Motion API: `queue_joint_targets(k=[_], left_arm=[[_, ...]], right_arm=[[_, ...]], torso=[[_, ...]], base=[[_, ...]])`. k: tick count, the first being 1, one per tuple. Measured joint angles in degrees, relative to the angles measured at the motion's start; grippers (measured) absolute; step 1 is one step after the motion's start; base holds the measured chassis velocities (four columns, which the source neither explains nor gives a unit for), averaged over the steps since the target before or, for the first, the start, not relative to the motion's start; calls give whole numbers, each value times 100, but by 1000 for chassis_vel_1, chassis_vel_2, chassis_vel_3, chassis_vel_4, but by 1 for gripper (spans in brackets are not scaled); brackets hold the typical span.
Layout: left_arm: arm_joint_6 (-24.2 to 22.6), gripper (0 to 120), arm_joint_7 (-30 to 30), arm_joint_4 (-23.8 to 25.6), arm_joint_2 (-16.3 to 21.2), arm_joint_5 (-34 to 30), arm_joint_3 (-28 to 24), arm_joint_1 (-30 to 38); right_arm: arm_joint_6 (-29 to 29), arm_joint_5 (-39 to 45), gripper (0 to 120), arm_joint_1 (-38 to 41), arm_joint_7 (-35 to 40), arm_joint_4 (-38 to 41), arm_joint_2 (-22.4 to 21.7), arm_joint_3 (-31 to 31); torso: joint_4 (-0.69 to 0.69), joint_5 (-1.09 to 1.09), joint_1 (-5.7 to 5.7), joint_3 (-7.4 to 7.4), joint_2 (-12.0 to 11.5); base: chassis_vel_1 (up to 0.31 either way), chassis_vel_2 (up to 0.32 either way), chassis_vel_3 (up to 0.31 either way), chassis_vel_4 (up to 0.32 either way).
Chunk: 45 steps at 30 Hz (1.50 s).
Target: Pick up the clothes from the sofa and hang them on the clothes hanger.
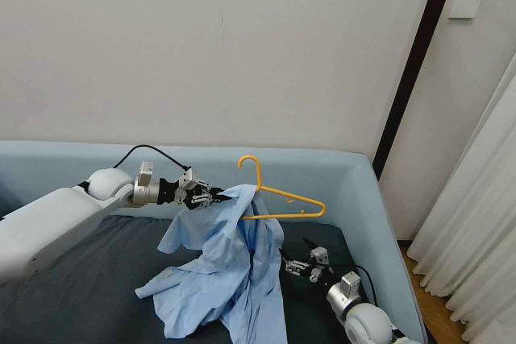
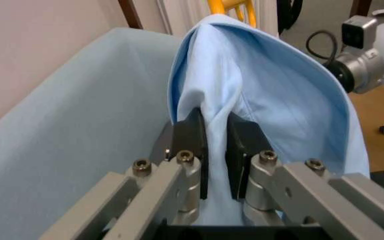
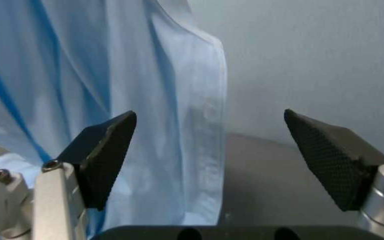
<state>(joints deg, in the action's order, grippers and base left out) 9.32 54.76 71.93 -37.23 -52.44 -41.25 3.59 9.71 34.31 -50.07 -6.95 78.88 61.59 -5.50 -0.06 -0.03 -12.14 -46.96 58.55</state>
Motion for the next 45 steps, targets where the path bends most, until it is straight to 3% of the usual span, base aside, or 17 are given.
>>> queue_joint_targets(k=[7, 15, 19, 25, 35, 45], left_arm=[[3, 7, 20, 48, -77, -8, -88, 11], [9, 7, 51, 8, -91, -33, -182, 108], [32, 7, 74, 9, -80, -34, -181, 93], [49, 7, 88, -1, -73, -34, -179, 94], [184, 7, 202, -175, -4, -1, -203, 123], [357, 7, 229, -317, -46, 113, 14, -38]], right_arm=[[2, -119, 88, 150, -84, -329, 153, -35], [18, -261, 79, 555, 1, -828, 404, -235], [32, -272, 63, 654, -9, -1004, 495, -276], [51, -272, 48, 700, -19, -1076, 567, -312], [64, -296, 5, 646, 211, -944, 629, -420], [-7, -35, 0, 555, 231, -683, 473, -409]], torso=[[-3, -1, 0, 0, 0], [1, -1, -1, 0, -1], [-1, -1, -1, 0, 0], [-1, -1, -1, 0, 0], [-1, -1, -1, 0, -1], [0, 0, 0, 0, 0]], base=[[0, 0, 0, 0], [0, 0, 0, 0], [0, 0, 0, 0], [0, 0, 0, 0], [0, 0, 0, 0], [0, 0, 0, 0]])
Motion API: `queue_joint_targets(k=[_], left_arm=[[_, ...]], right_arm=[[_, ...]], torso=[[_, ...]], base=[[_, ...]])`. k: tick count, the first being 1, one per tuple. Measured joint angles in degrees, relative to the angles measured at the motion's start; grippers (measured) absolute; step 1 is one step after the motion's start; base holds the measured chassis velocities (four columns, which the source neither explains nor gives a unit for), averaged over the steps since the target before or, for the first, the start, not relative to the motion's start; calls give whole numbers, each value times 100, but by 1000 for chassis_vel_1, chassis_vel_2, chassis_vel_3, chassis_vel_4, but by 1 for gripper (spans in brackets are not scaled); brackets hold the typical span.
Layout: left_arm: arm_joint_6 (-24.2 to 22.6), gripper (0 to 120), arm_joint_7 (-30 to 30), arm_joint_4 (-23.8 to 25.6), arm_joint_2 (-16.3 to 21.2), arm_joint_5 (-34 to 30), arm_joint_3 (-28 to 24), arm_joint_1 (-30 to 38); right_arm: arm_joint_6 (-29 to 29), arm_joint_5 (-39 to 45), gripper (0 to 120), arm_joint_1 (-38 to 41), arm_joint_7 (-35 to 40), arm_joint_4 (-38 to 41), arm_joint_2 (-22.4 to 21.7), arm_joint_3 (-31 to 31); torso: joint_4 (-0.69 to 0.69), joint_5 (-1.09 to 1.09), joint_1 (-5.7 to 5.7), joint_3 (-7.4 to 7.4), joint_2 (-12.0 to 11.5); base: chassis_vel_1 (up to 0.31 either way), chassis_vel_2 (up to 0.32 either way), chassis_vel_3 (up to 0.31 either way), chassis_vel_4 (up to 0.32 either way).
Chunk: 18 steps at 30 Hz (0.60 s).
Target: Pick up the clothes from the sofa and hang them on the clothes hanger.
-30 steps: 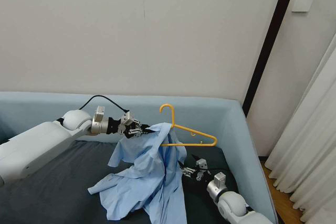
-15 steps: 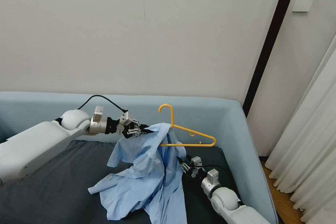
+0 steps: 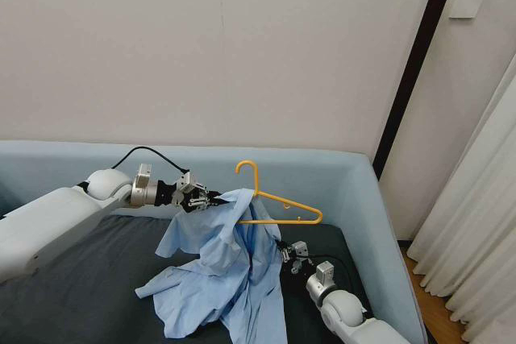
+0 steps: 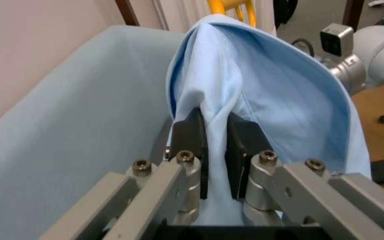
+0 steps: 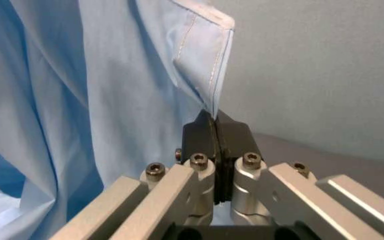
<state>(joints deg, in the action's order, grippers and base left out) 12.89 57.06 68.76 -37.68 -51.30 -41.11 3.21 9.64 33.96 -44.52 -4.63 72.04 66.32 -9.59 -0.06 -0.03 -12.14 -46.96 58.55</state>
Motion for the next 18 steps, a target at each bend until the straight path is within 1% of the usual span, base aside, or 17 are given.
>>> queue_joint_targets(k=[8, 11, 12, 13, 15, 18], left_arm=[[286, 7, -28, -221, -92, 96, 225, -166], [582, 7, -23, -342, -146, 116, 306, -249], [582, 7, -23, -342, -146, 116, 306, -249], [695, 7, -22, -394, -159, 117, 320, -275], [803, 7, 12, -453, -163, 166, 327, -296], [887, 7, 90, -512, -155, 273, 350, -300]], right_arm=[[-453, 453, 0, -1, 280, 519, -349, 19], [-651, 818, 0, 16, 393, 840, -443, 76], [-651, 818, 0, 16, 393, 840, -443, 76], [-727, 1042, 0, 34, 477, 1006, -494, 78], [-822, 1229, 0, 72, 542, 1211, -562, 81], [-886, 1281, 0, 136, 564, 1287, -653, 111]], torso=[[-1, 0, 0, 0, 0], [0, -1, 0, 0, 0], [0, -1, 0, 0, 0], [0, -1, 0, 0, 0], [0, -1, 0, 0, 0], [1, -1, 0, 0, 0]], base=[[0, 0, 0, 0], [0, 0, 0, 0], [0, 0, 0, 0], [0, 0, 0, 0], [0, 0, 0, 0], [0, 0, 0, 0]])
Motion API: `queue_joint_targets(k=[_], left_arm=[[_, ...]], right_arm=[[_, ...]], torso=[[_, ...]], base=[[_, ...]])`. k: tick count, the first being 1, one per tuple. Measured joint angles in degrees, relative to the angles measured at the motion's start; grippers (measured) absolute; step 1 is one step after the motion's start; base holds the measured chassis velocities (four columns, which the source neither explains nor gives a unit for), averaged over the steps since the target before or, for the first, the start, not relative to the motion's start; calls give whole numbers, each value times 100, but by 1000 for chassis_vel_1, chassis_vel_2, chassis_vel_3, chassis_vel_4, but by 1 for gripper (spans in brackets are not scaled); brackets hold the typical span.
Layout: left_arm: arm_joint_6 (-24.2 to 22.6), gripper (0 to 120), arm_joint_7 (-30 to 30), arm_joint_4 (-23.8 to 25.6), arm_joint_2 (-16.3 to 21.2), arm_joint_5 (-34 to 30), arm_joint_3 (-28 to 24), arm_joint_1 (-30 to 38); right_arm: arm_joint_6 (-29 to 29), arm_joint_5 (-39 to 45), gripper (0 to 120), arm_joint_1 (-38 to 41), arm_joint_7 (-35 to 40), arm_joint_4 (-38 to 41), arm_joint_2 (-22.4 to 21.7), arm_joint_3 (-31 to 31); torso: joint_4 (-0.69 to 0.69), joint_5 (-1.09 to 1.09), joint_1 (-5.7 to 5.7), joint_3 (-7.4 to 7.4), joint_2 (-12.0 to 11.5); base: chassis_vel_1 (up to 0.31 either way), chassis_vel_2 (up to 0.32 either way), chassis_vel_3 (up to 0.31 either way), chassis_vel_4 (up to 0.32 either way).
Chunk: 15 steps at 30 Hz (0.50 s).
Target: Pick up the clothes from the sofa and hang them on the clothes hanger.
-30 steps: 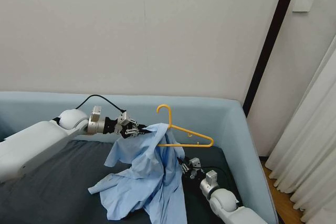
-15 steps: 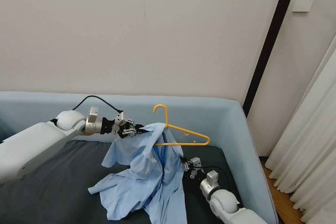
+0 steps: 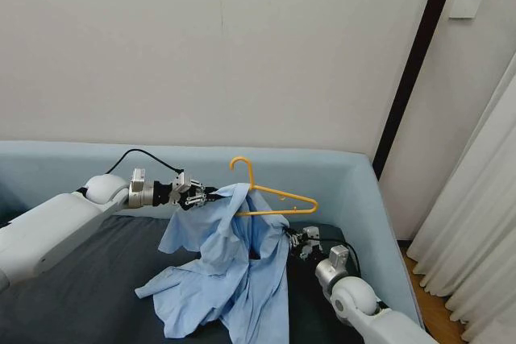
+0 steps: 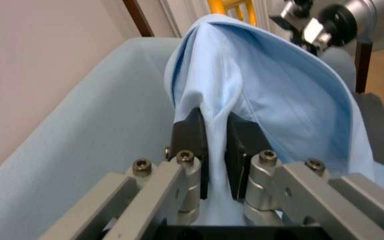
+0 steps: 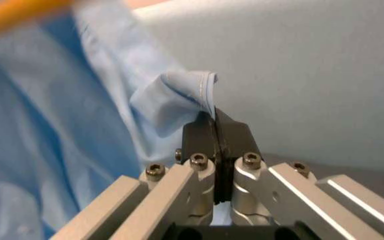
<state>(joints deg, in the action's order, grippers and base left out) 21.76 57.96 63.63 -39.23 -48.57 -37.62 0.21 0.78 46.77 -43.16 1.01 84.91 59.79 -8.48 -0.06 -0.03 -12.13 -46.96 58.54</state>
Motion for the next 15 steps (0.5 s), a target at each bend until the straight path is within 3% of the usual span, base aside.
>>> queue_joint_targets(k=[9, 15], left_arm=[[184, 7, 718, -400, -13, 344, 227, 27], [281, 7, 787, -626, -78, 725, 276, 131]], right_arm=[[-235, 176, 0, 219, 182, 249, -441, 77], [-281, 121, 0, 248, 290, 476, -539, 136]], torso=[[-1, 0, 0, 0, 0], [-1, 1, 0, 0, 0]], base=[[0, 0, 0, 0], [0, 0, 0, 0]])
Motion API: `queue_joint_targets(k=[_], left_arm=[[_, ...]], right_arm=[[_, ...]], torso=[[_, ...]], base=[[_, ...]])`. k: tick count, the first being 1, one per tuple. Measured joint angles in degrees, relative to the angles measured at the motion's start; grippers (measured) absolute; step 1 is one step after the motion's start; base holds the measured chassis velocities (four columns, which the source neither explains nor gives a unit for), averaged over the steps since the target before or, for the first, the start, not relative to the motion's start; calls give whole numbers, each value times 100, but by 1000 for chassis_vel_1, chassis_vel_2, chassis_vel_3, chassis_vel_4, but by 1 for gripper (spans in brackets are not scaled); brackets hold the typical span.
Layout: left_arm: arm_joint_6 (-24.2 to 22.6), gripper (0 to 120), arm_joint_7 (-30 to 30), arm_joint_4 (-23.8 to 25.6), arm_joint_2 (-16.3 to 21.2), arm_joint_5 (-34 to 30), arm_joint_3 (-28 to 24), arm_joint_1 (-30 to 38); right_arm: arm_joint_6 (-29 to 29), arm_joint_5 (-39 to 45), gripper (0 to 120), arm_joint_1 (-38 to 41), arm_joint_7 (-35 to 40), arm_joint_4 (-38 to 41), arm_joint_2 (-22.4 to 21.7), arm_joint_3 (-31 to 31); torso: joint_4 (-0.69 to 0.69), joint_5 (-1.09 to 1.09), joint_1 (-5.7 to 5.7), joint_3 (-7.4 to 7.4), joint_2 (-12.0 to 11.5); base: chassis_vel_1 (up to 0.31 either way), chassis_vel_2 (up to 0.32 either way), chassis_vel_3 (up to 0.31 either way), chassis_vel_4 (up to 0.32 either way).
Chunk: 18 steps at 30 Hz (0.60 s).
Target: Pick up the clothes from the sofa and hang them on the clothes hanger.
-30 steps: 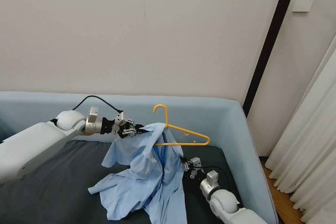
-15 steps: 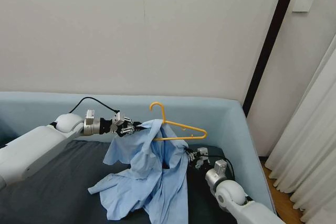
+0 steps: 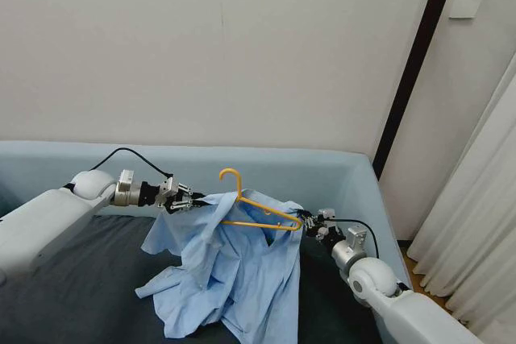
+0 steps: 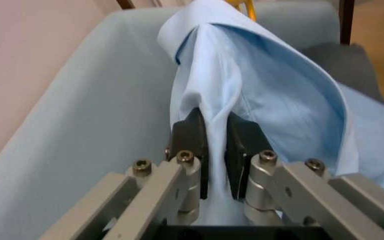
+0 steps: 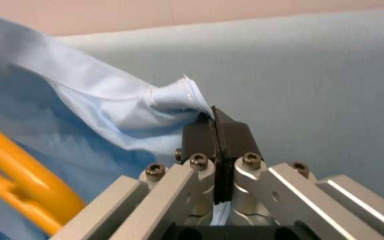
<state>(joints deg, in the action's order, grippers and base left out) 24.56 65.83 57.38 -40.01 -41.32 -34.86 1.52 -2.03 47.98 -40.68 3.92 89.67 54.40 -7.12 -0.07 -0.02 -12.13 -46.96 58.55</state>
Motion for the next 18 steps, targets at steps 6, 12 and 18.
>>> queue_joint_targets(k=[6, 12, 18], left_arm=[[39, 7, -279, -42, -60, 411, 45, 18], [-46, 7, -360, -123, -81, 469, 6, 46], [-51, 7, -278, -198, -81, 536, 30, 173]], right_arm=[[103, -585, 0, -74, -5, 422, -140, -26], [364, -1179, 0, -282, 133, 1084, -373, -100], [548, -1476, 0, -145, -38, 1124, -710, -29]], torso=[[0, -2, 0, 0, 0], [0, -2, 0, 0, 0], [0, -2, 0, 0, 0]], base=[[0, 0, 0, 0], [0, 0, 0, 0], [0, 0, 0, 0]])
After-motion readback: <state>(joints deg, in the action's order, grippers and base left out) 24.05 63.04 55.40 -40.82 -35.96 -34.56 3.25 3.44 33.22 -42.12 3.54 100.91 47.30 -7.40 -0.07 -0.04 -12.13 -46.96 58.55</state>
